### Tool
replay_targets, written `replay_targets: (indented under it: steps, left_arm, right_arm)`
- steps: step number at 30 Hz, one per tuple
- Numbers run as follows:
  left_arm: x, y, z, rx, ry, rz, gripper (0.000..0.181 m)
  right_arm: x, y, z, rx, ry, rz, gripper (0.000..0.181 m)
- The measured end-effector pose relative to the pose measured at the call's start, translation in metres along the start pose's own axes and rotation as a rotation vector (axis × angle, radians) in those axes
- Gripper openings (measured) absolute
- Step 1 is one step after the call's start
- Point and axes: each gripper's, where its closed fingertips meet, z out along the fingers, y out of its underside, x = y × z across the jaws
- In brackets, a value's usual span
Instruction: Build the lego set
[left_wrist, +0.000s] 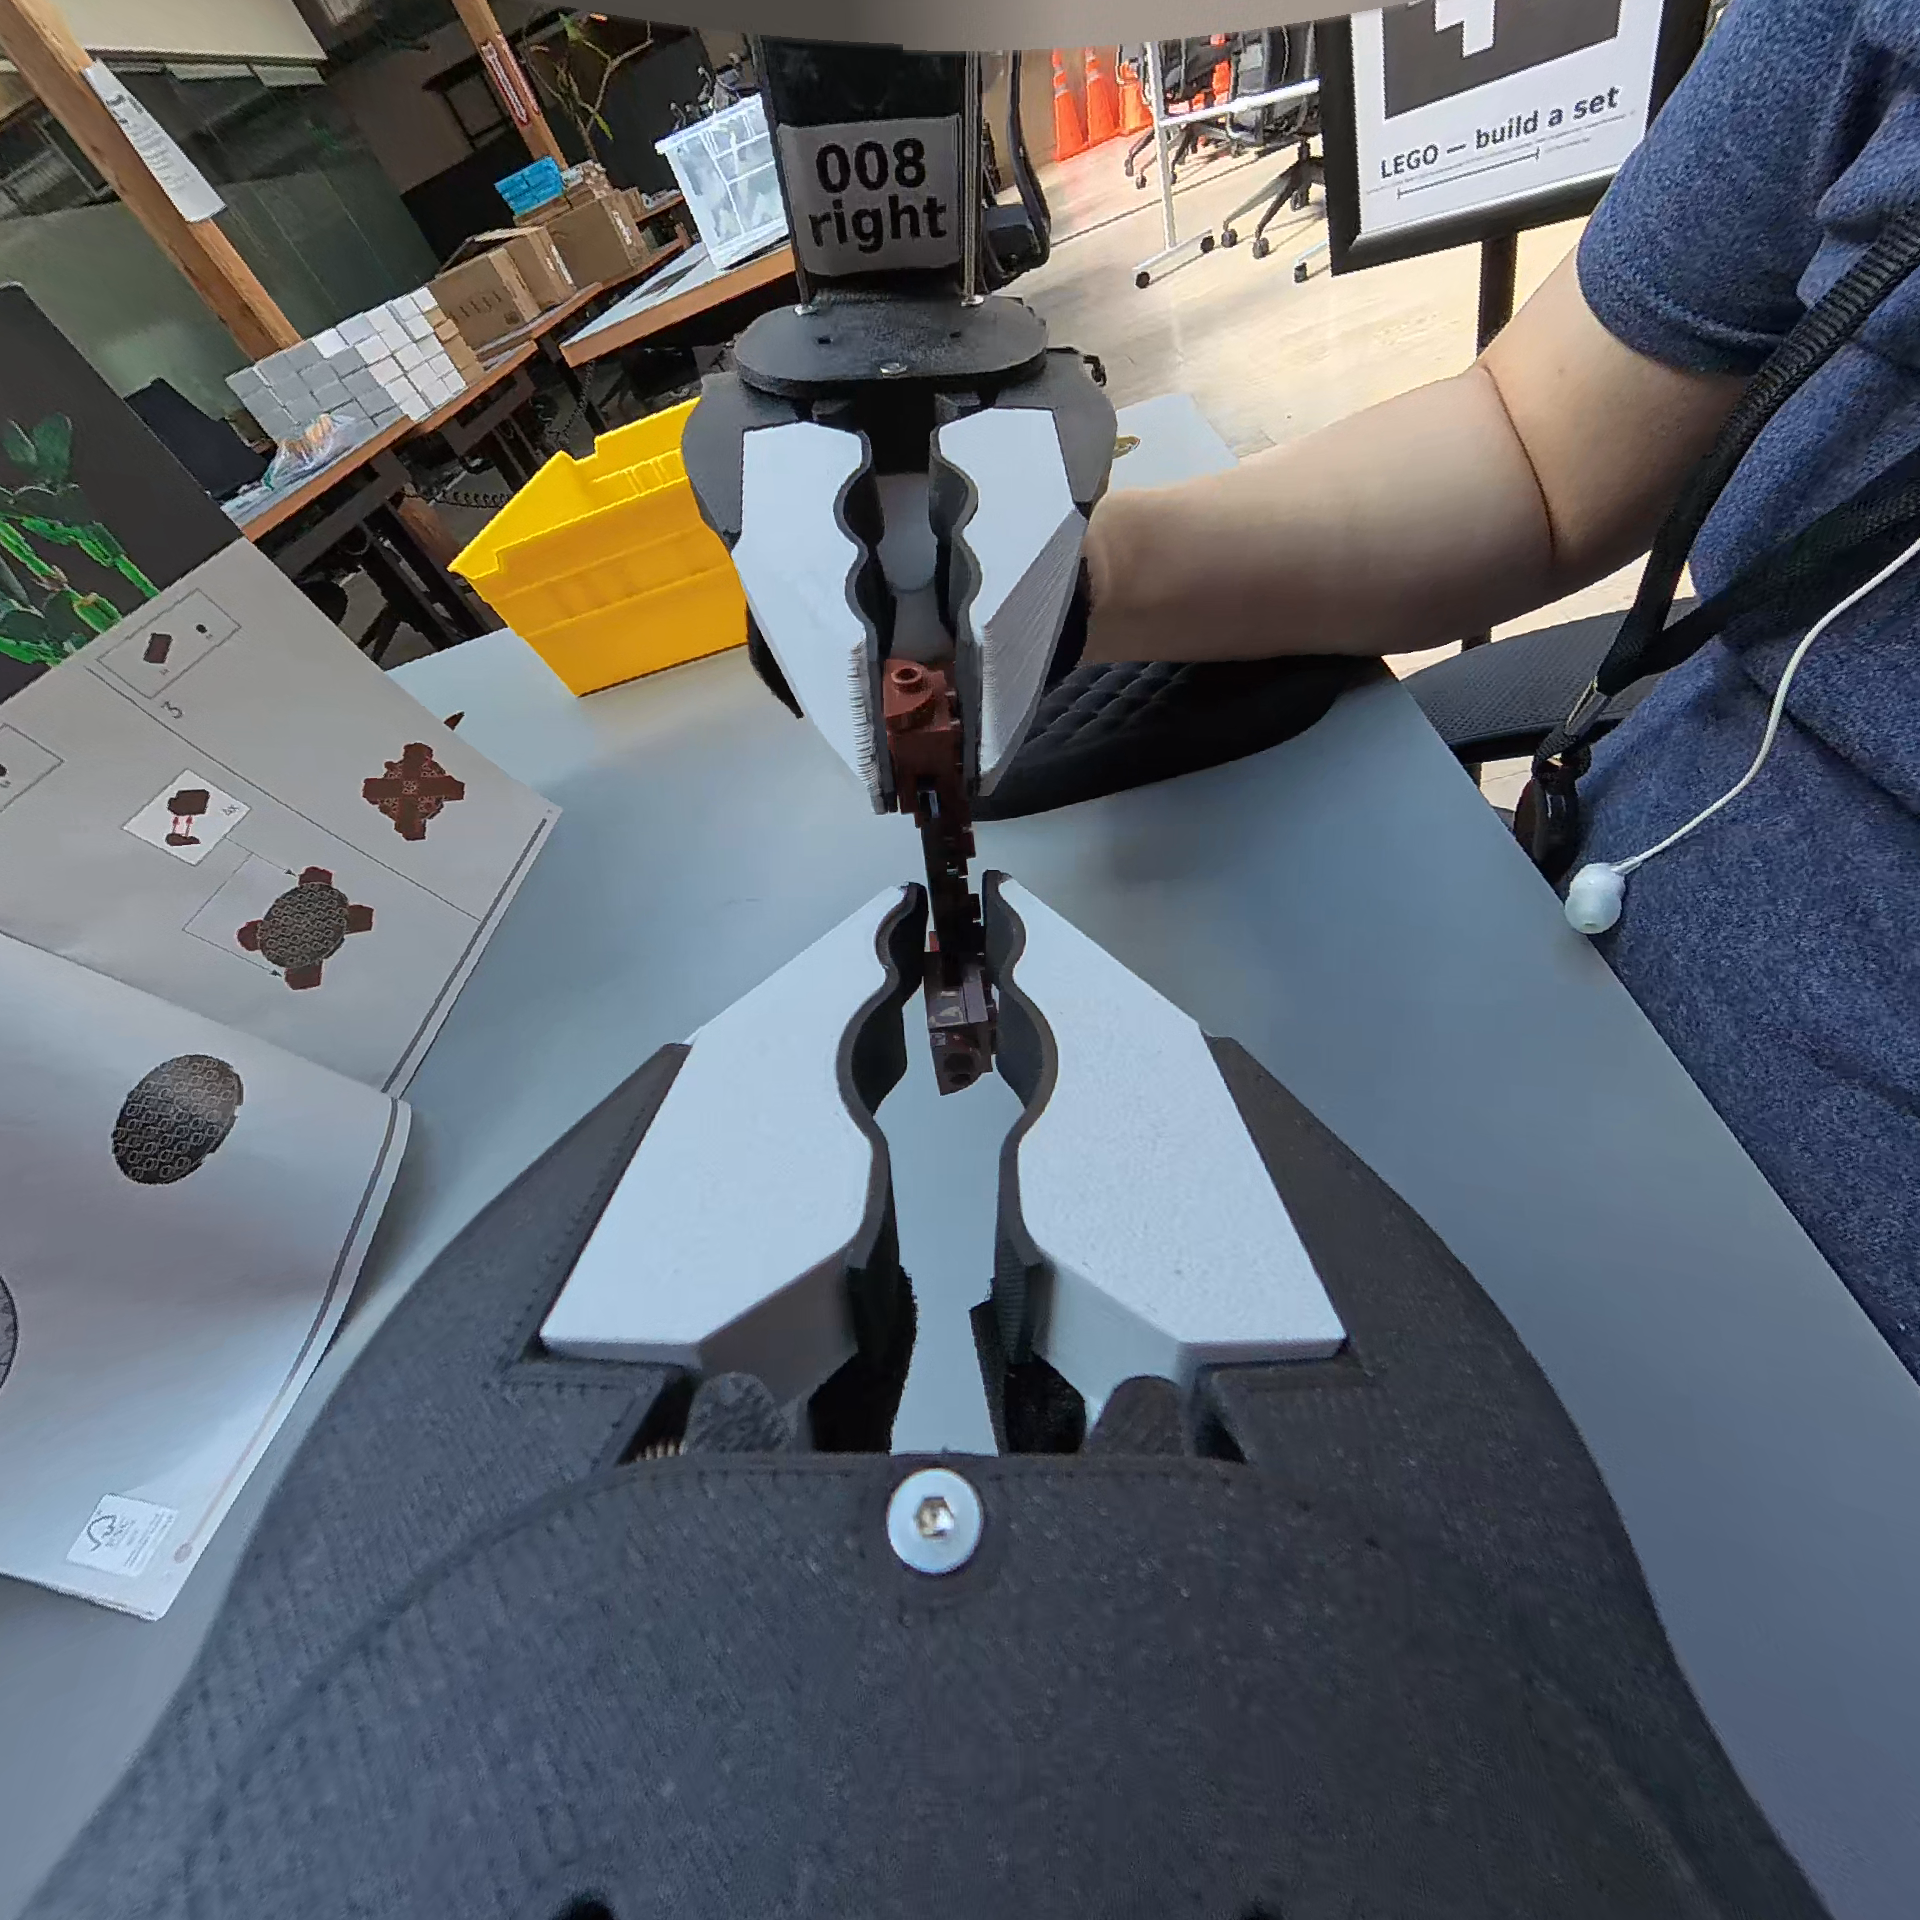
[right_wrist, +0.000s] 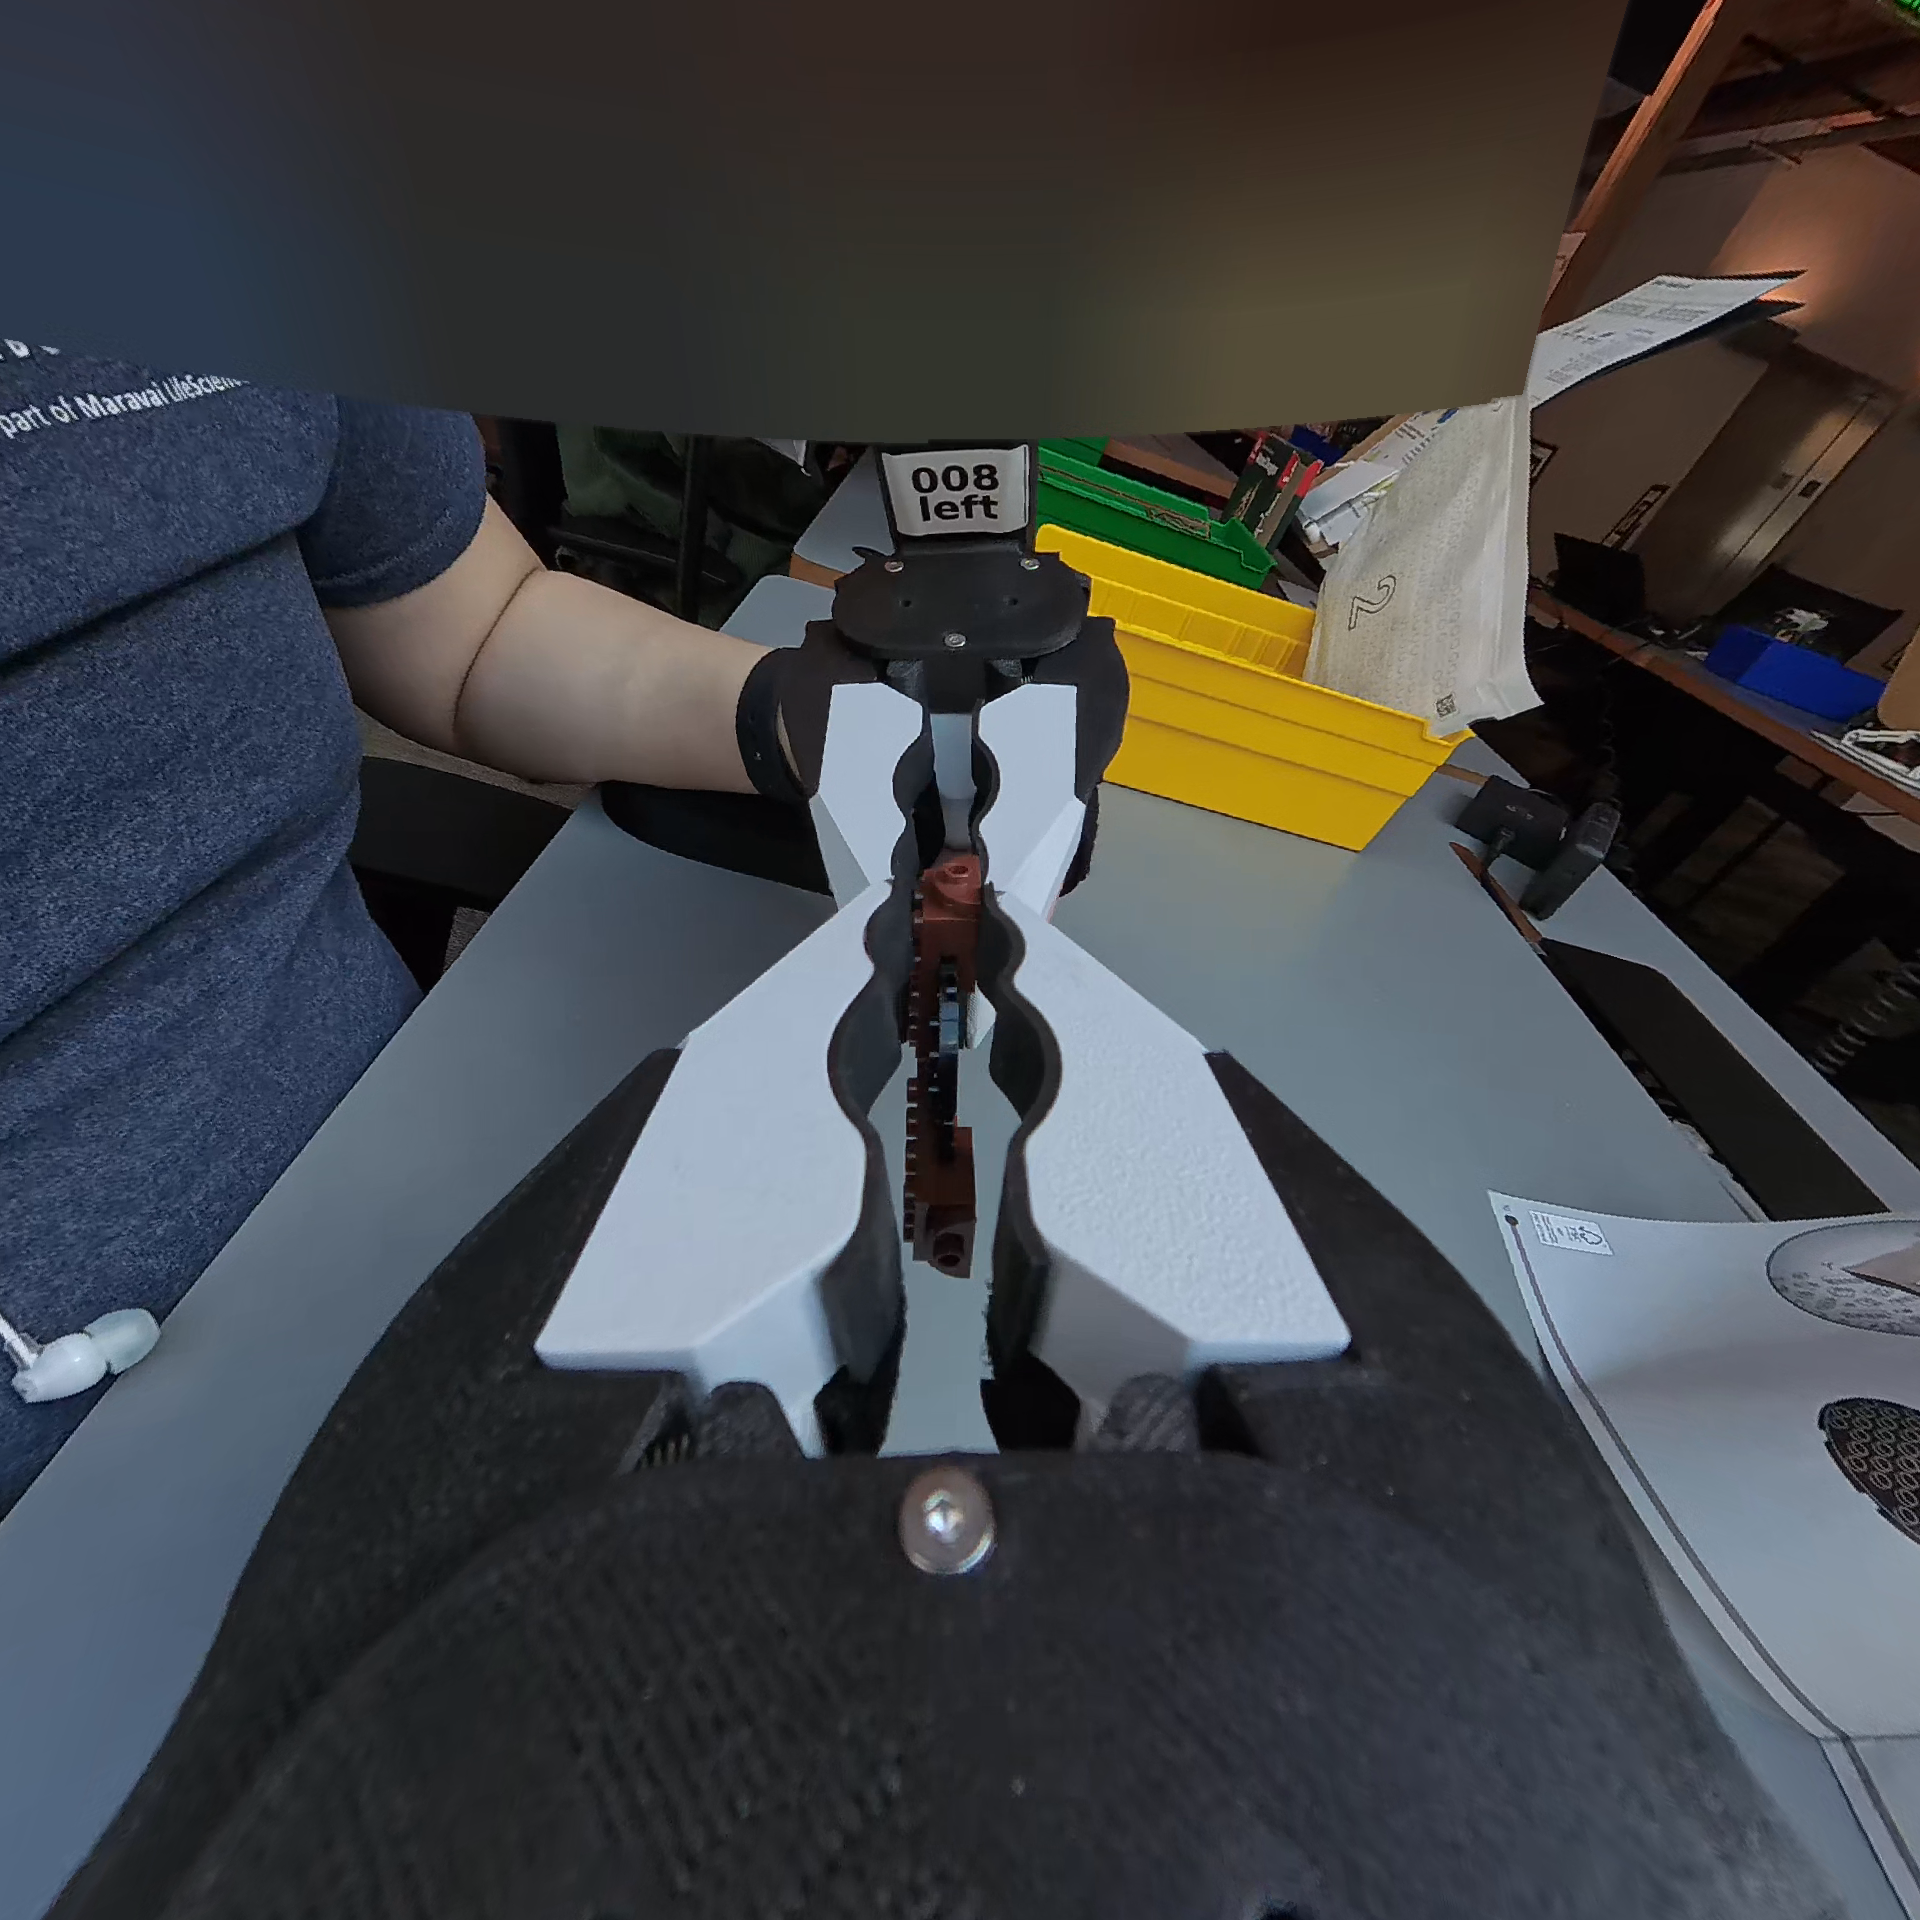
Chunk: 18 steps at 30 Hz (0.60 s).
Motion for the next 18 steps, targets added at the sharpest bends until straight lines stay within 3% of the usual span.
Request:
replay_targets:
  steps: [15,18]
  left_arm:
    - [-0.0038,0.0023,-0.0017,-0.008,-0.016,-0.005,0.008]
    - [-0.0035,0.0026,-0.0014,-0.009,-0.014,-0.005,0.008]
  right_arm:
    - [-0.0008,0.0002,0.0026,0.039,-0.012,0.025,0.018]
    - [0.0022,0.0011,0.0018,0.034,0.007,0.028,0.011]
